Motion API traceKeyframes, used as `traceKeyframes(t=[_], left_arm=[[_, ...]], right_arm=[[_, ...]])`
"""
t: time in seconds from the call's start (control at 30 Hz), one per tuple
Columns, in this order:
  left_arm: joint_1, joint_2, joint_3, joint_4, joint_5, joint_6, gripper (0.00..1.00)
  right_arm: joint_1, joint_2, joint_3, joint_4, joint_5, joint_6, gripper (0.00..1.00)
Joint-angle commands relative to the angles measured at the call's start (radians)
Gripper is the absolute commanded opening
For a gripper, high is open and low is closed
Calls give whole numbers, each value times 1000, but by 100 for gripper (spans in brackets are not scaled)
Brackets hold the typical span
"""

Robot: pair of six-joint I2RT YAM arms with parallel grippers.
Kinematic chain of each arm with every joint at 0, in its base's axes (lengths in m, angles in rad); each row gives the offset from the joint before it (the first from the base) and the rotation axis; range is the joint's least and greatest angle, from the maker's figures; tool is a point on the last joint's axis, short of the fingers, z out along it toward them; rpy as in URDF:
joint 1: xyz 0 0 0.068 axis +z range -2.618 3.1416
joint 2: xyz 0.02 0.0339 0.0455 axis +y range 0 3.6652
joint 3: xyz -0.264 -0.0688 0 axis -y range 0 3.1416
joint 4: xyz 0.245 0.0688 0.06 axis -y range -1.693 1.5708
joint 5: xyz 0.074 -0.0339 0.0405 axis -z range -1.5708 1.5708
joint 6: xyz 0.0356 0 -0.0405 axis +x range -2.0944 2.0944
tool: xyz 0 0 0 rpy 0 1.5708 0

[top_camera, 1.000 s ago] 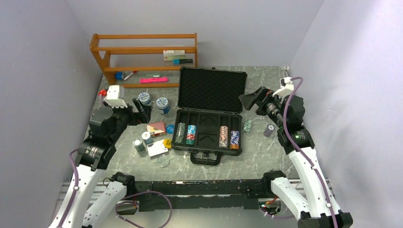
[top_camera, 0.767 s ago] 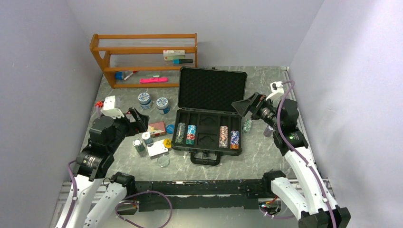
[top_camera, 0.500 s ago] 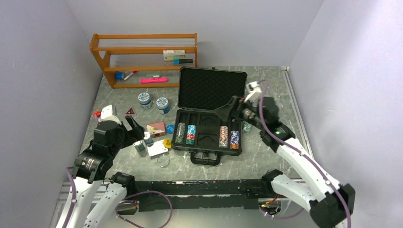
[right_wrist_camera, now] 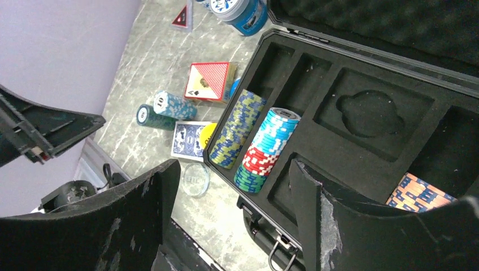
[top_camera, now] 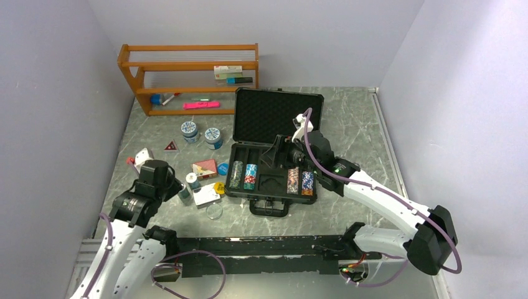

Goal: Pack up texas hold em set

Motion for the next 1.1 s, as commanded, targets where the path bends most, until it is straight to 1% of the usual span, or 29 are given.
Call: traceKeyframes(t=[0.0, 0.1, 0.23, 0.33, 0.4, 0.57, 0.67, 0.8, 0.87, 0.93, 0.97, 1.0, 1.07], left_arm=[[4, 24, -51, 119, -147, -93, 35], [4, 69, -105, 152, -163, -108, 46], [4, 136, -147, 211, -130, -91, 59], [4, 179, -153, 227, -131, -74, 62], [3, 195, -160, 233, -146, -67, 62], [4, 220, -194, 289, -174, -61, 56], [4, 241, -219, 333, -166, -52, 57], [4, 271, -242, 371, -145, -53, 61], [4, 290, -241, 379, -150, -52, 60], [4, 305, -236, 381, -160, -54, 56], [4, 312, -234, 381, -165, -52, 52], [4, 315, -230, 380, -168, -52, 47], [4, 312, -215, 365, -173, -50, 34]], right_arm=[[7, -34, 27, 31, 82, 26, 75], [7, -41, 24, 20, 124, 17, 75], [7, -34, 15, 16, 144, 11, 76], [6, -17, 1, 30, 144, 12, 76], [7, -1, 3, 24, 150, 13, 76], [6, 8, -3, 37, 159, -9, 76], [6, -4, -9, 45, 170, -16, 77], [6, -7, -8, 40, 183, -23, 77], [7, -9, -7, 37, 185, -24, 77], [7, -15, -13, 40, 188, -20, 77], [7, -17, -15, 41, 189, -21, 77], [5, -20, -18, 41, 192, -20, 77], [6, -26, -21, 41, 197, -21, 77]])
